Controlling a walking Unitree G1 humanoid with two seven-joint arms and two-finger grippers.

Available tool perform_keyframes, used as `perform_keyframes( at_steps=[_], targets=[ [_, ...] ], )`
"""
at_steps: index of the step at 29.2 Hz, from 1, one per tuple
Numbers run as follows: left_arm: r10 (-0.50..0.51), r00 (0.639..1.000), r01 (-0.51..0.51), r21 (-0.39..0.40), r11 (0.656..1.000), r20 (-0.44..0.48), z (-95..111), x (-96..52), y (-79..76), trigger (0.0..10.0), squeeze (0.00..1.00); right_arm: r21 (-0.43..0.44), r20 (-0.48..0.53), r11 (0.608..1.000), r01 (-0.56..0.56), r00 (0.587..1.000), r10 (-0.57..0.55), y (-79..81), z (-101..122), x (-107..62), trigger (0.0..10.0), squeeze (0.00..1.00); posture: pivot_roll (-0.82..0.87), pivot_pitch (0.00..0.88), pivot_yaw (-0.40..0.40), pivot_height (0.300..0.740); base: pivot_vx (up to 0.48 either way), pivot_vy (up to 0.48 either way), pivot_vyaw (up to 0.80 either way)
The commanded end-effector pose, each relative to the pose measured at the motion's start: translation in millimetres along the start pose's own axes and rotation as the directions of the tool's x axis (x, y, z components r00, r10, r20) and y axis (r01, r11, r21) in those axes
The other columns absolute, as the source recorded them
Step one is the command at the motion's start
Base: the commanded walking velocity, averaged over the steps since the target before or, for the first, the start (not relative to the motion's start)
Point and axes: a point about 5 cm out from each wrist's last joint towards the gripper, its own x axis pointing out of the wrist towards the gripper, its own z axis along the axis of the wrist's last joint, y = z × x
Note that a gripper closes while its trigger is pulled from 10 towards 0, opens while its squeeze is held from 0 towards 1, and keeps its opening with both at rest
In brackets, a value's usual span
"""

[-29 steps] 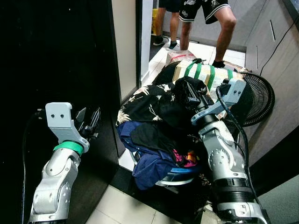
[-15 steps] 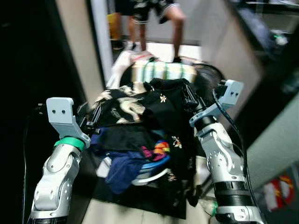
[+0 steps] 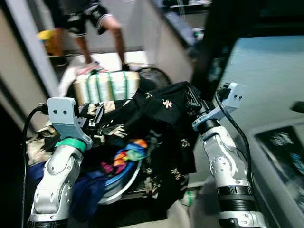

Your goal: Clothes washing

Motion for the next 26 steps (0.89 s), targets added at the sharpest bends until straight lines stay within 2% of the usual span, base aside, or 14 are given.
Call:
perform_keyframes(
  at_steps=[1,14,26],
  targets=[
    [-0.002,1.0,0.002,-0.002,1.0,-0.014,-1,-0.3,0.2,10.0,0.0,0.015,0.011,1.0,0.02,1.0,-0.02,-2.3,3,0.9,10.0,0.0,0.16,0.006,0.067,0.74,0.0,0.0,-0.8],
    [-0.002,1.0,0.002,0.004,1.0,-0.019,-1,-2.5,0.3,10.0,0.0,0.08,0.093,0.997,0.011,0.996,-0.018,1.3,20,14.8,10.0,0.0,0.16,0.012,0.063,0.74,0.0,0.0,-0.8],
    [-0.002,1.0,0.002,0.001,1.0,-0.019,-1,-1.9,-0.1,10.0,0.0,0.114,0.123,0.993,0.017,0.992,-0.031,-2.0,25,15.5,10.0,0.0,0.16,0.01,0.062,0.74,0.0,0.0,-0.8]
  ],
)
